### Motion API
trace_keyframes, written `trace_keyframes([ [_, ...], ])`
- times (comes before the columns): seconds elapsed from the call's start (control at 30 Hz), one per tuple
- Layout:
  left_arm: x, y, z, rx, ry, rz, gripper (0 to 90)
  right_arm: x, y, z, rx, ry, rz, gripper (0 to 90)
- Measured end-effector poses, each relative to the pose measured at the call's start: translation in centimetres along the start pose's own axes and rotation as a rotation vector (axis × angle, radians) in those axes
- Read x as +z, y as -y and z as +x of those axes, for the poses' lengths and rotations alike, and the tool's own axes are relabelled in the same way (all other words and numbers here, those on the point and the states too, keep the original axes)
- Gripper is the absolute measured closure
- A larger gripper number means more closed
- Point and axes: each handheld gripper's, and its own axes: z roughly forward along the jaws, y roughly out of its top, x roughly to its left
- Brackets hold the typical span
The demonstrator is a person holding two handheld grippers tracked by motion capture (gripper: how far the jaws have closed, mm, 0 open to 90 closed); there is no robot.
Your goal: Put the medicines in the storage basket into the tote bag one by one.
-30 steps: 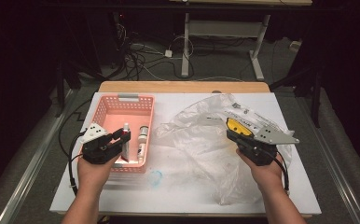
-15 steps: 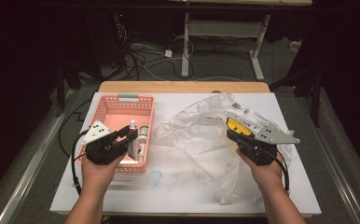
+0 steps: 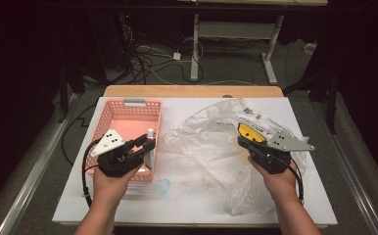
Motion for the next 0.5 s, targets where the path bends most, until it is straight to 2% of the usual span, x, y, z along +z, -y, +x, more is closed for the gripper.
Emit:
trace_keyframes([
  [0.5,2.8,0.9,-2.7,0.042,0.085,0.057,66.3,-0.2,-0.1,0.0,-0.006,-0.002,-0.008,90.0],
])
